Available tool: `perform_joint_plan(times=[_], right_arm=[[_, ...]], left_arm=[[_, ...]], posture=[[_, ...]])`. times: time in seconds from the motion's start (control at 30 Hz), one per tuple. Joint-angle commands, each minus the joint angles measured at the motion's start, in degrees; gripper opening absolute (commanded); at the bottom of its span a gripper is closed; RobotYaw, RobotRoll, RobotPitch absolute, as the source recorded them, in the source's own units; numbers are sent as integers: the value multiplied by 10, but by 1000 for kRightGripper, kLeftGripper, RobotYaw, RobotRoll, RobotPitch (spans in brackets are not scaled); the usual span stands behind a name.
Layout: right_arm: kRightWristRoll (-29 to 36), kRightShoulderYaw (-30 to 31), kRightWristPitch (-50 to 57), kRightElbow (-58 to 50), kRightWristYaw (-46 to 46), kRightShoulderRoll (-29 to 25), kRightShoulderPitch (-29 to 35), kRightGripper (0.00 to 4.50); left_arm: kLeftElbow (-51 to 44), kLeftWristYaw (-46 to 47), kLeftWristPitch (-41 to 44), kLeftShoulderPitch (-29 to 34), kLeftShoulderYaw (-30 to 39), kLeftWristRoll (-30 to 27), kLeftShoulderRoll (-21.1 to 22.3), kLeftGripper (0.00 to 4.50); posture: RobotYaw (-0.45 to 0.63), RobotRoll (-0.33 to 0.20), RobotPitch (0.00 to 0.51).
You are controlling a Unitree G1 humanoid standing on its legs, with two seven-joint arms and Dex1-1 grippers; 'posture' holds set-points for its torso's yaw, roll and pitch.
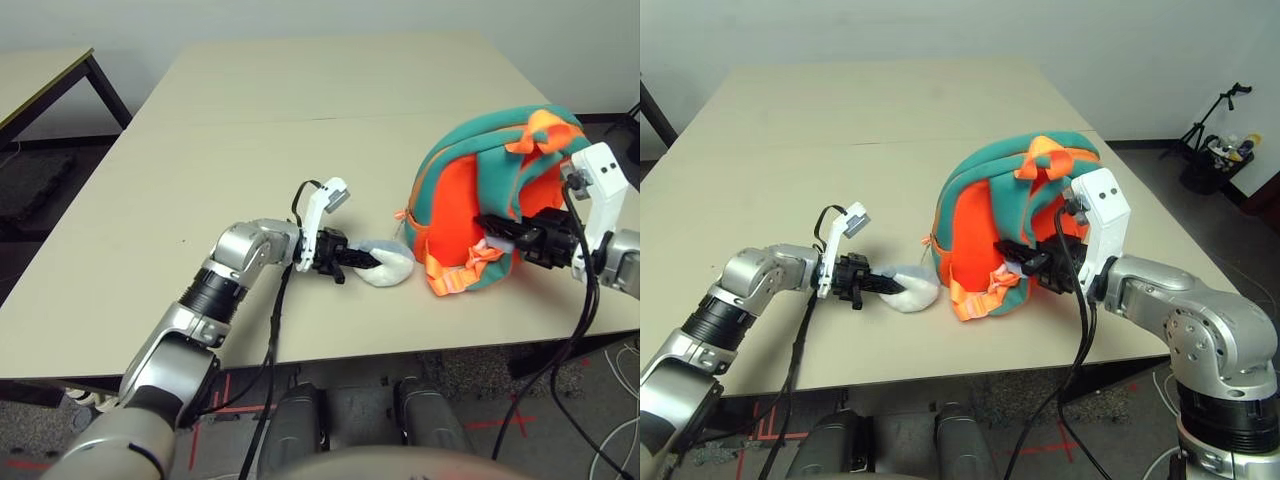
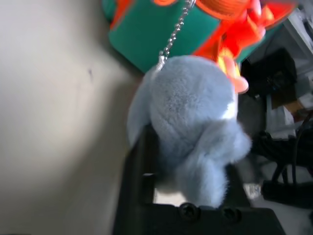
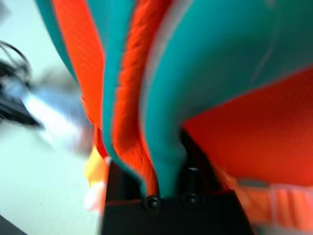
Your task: Put the pencil case into the backpack and zip it.
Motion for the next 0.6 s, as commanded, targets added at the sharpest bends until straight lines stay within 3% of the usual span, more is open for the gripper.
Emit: perform_joint_plan(times=[0.03,0.2,0.27,0.33,0.4,0.6], right_arm=[[79,-63,111,9,-1,-32,-31,2198],[167,-140,251,68,48,-150,-83,3742],[186,-156,263,111,79,-224,-79,4411],[188,-169,264,160,111,-293,-59,4463],[167,-177,264,197,128,-325,-48,4463],[7,-129,96,296,94,-308,-33,4463]], left_arm=[[-98,9,140,-13,110,-89,63,2785],[-148,-23,285,-9,211,-185,190,4453],[-129,-24,309,-10,250,-201,229,4500],[-87,-3,303,-15,294,-188,244,4500],[-48,39,260,-15,326,-157,241,4500],[63,225,20,12,347,9,199,4500]], posture=[[-36,0,60],[-29,0,63],[-20,0,63],[-17,0,63],[-12,0,63],[2,0,58]])
